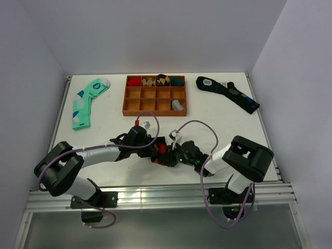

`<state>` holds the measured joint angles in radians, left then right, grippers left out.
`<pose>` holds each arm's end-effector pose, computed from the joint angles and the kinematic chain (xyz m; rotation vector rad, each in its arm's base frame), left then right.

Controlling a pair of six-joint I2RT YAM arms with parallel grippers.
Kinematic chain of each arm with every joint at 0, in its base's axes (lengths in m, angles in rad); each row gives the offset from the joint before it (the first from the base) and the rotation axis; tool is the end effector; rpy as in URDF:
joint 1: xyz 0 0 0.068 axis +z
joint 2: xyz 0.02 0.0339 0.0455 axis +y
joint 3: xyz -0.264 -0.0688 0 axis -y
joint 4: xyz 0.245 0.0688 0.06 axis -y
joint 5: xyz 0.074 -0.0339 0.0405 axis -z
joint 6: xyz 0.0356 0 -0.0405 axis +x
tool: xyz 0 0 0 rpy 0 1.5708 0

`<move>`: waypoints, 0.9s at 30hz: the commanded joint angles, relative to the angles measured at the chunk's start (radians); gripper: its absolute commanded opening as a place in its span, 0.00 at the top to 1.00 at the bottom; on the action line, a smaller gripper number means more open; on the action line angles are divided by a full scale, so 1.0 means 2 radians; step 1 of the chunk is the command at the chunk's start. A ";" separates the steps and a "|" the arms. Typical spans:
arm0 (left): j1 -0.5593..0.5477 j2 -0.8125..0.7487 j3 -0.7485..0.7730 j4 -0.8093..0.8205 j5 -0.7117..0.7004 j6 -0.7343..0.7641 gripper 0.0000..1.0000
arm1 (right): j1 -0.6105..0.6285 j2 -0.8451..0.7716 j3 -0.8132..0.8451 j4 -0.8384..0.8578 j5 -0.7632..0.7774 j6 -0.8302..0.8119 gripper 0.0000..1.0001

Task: Roll the socks
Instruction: Roll the sock at the center of the board.

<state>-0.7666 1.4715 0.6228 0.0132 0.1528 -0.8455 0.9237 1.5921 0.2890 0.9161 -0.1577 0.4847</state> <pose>0.1936 -0.1940 0.1510 -0.0260 2.6065 -0.8622 0.1459 0.2023 0.1158 -0.5691 2.0359 1.0460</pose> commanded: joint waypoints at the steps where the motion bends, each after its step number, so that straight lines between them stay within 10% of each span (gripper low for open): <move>1: 0.001 -0.016 -0.034 -0.055 -0.060 -0.005 0.75 | -0.015 0.027 -0.004 -0.096 -0.038 0.005 0.76; 27: -0.050 -0.238 -0.193 0.190 -0.191 0.024 0.62 | -0.074 0.059 0.174 -0.421 -0.186 -0.016 0.78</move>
<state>-0.8387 1.0279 0.2691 0.2672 -0.1402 -0.8379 0.7963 1.6547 0.6113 0.3695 -0.4953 0.5171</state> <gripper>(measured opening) 0.382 0.232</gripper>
